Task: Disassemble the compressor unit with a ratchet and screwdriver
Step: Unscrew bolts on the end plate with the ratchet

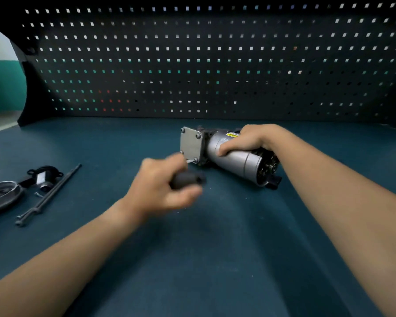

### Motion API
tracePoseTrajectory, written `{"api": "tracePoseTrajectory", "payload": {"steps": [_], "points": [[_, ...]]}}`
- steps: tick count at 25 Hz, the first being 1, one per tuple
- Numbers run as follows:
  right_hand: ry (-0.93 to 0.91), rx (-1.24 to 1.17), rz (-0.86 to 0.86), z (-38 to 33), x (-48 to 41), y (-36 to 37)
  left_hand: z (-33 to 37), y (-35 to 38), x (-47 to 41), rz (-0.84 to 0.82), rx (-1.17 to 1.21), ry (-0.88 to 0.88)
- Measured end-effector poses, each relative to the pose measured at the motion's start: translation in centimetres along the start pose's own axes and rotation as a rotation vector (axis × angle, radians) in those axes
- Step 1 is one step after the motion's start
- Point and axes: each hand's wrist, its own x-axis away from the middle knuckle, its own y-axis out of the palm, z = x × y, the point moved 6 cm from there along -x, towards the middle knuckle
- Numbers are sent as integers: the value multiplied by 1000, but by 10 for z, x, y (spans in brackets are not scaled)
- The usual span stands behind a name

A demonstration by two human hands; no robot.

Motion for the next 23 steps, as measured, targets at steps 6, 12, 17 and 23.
{"api": "tracePoseTrajectory", "payload": {"steps": [6,12,17,23], "points": [[12,-29,2,3,-1,2,-34,-9,-4,230,-3,-372],[5,-22,-2,6,-5,1,-119,-17,65,906,966,-1539],[-6,-25,-48,7,-5,-1,-108,-61,37,778,658,-1134],[6,-18,-64,9,-5,0,-101,-46,16,734,532,-913]]}}
